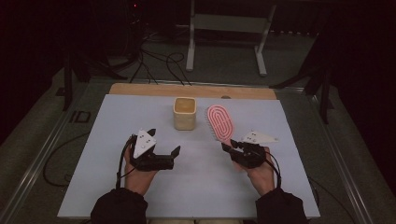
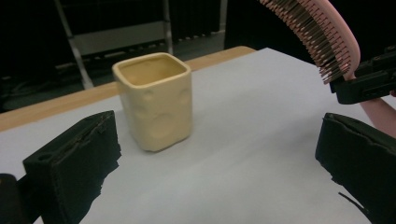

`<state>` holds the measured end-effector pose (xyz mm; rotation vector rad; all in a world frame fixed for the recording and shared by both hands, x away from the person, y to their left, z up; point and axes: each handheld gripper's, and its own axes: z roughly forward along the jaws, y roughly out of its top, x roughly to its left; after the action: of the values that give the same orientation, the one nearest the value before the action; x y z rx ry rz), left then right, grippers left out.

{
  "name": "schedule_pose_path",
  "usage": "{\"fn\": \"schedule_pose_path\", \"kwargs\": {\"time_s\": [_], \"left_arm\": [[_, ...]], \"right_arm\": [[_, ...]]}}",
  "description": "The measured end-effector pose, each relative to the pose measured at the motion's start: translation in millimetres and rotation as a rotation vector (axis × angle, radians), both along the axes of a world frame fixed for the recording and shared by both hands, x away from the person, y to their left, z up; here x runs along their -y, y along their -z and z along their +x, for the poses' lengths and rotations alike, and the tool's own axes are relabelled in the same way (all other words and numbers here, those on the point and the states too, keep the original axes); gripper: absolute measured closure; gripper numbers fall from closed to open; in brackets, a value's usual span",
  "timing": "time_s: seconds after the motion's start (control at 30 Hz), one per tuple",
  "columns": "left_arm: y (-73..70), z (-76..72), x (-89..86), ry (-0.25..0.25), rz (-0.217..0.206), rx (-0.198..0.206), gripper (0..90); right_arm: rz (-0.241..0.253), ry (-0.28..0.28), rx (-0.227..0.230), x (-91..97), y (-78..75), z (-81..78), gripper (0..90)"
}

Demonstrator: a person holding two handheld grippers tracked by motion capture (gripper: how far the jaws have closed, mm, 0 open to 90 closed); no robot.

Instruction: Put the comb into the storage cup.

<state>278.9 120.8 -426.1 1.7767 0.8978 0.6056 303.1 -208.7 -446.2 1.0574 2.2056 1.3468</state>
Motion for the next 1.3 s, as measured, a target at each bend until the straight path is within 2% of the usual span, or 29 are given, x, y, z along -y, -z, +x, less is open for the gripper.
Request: {"fn": "schedule_pose_path", "kwargs": {"time_s": [0.23,0.43,0.57,0.93,1.3], "left_arm": [[3.3,12.7,17.3,0.038,-0.016,-0.021,0.3],[-0.7,22.6,25.4,0.065,-0.065,-0.037,0.3],[-1.4,27.2,30.7,0.079,-0.059,-0.049,0.3],[5.6,34.7,38.4,0.094,-0.083,-0.09,0.2],[5.0,38.8,46.8,0.119,-0.077,-0.102,0.2]], "right_arm": [[0.01,0.01,0.008,-2.2,1.4,-0.4,69.7],[0.014,0.015,0.011,-2.9,2.9,-1.1,69.7],[0.02,0.016,0.015,-4.4,3.7,-1.9,69.7],[0.02,0.01,0.017,-8.3,6.0,-2.8,69.7],[0.02,0.009,0.017,-11.5,8.4,-3.0,69.7]]}}
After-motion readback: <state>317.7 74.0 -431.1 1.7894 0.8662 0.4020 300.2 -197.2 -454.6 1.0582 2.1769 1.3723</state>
